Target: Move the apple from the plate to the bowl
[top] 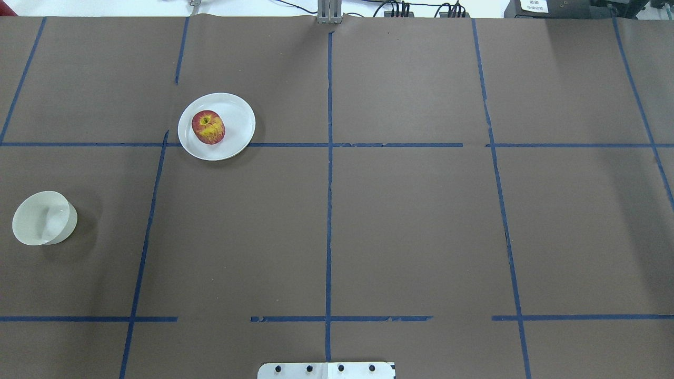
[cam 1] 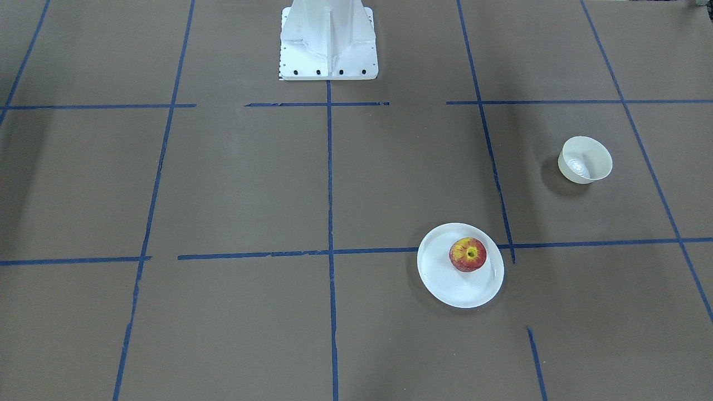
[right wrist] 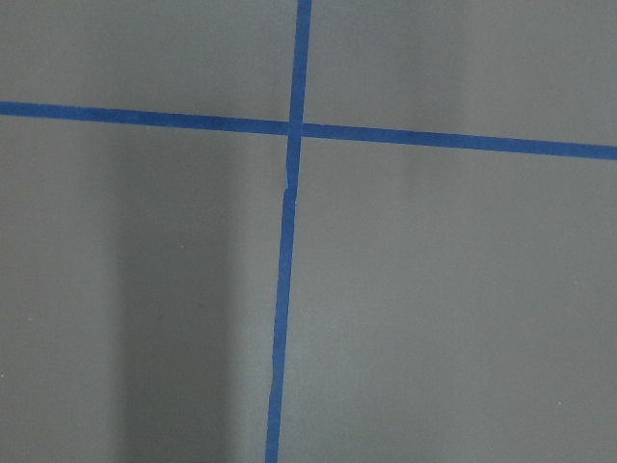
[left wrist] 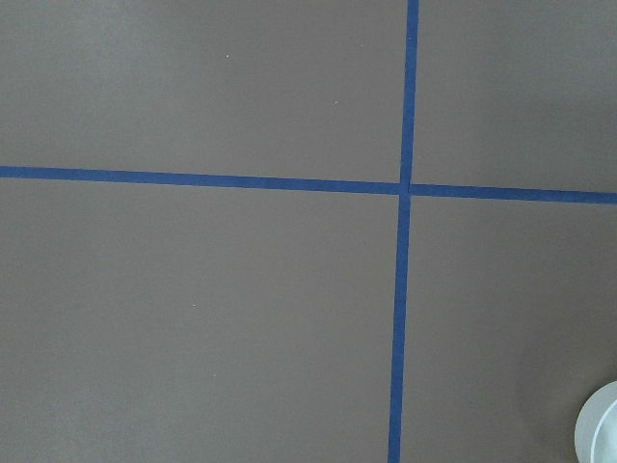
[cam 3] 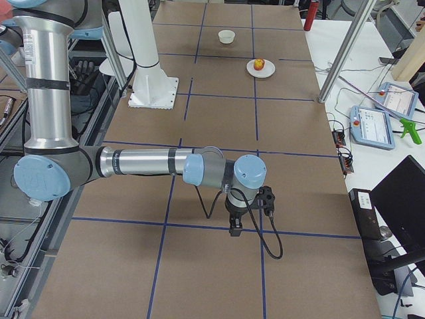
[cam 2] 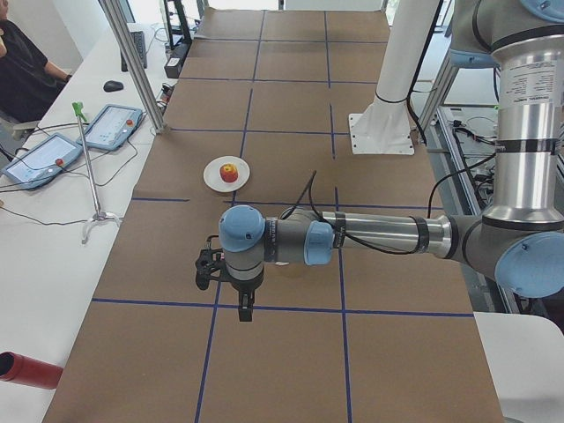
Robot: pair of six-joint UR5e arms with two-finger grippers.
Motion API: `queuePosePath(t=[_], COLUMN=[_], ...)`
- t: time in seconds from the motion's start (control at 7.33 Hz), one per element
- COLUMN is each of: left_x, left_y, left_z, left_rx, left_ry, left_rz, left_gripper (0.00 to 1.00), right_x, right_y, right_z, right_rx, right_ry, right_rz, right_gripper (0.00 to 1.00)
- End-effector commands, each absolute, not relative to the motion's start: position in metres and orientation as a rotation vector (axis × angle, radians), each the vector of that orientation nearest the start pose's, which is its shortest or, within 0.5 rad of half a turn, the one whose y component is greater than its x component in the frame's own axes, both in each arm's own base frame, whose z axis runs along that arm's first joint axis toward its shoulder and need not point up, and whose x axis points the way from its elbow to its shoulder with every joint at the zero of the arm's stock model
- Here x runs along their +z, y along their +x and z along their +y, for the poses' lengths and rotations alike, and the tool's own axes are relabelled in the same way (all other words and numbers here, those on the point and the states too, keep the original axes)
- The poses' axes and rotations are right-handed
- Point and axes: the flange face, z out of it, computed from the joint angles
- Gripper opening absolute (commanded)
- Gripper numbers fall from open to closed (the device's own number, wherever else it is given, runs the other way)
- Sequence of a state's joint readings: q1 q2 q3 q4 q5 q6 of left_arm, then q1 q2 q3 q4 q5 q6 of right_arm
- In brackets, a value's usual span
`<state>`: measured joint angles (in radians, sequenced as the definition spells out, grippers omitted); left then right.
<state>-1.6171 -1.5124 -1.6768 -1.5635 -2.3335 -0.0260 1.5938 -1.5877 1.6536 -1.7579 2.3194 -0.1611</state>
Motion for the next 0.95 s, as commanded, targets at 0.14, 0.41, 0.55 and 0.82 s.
queuePosePath(t=[0.14, 0.41, 0.55, 0.82], left_x=[0.623, 0.583, 0.547, 0.474], left_y=[-0.081, -0.081, -0.056, 0.042], left_z=[-0.475, -0.495, -0.507, -0.552], left_rx=[-0.032, -0.003, 0.061, 0.134], left_ry=[0.067, 0.141, 0.185, 0.185], left_rz=[0.766, 0.765, 0.769, 0.801], left_gripper=[1.0, 1.0, 1.0, 1.0], right_x=[0.646, 0.646, 0.646, 0.646], right_y=[0.076, 0.076, 0.076, 0.076], right_z=[-0.473, -0.473, -0.473, -0.473], right_rx=[-0.086, -0.086, -0.086, -0.086], right_ry=[-0.046, -0.046, -0.046, -0.046], right_rz=[-0.755, -0.755, -0.755, -0.755], right_gripper=[1.0, 1.0, 1.0, 1.0])
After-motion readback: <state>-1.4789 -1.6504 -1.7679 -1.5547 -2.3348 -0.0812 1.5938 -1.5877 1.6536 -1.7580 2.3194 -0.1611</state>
